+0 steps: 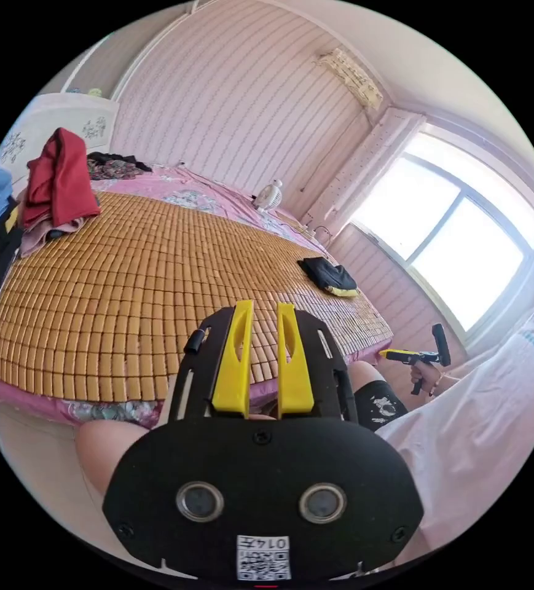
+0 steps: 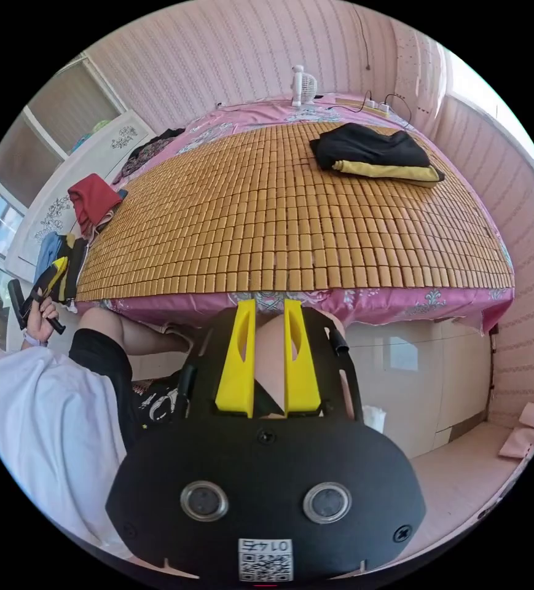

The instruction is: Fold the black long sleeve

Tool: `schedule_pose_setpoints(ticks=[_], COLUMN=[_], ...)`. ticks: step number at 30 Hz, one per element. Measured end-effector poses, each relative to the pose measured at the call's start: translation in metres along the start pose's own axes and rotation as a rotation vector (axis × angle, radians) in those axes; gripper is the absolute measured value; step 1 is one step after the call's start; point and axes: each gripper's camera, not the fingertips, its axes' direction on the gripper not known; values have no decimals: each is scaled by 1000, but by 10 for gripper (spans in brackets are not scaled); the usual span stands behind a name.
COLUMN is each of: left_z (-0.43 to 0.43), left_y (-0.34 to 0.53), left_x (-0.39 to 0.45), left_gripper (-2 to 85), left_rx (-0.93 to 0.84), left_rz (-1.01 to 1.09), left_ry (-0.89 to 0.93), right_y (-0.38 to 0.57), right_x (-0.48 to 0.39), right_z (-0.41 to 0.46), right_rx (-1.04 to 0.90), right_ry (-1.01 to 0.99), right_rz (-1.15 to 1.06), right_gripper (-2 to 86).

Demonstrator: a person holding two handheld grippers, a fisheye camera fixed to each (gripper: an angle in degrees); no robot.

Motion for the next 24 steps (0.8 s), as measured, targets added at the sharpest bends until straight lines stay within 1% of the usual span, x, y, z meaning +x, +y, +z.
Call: schedule_pose_setpoints(ticks=[2,6,11,18,22,24], left_z=[45,125,247,403,509,553], left_y=[-15,-39,-66,-97,-119,-128], left_x=[36,85,145,188,208,209], left_gripper=[66,78,86,101,105,109], left_rx=[-47,-151,-269,-391,-447,-480], left_rz=[110,230,340,349,369,338], left_ry=[35,102,155,194,197,181], right_y=[14,34,27,-52,-107,-133], right_x=[-1,7,30,97,143,157], right_z=[0,9,9,9,28,41], right_rx=[2,-4,91,247,317,323], right_ry=[43,104,84,-2,-56,-51], right_rz=[-8,16,19,120,245,239], right_gripper=[68,61,58,80,90,94])
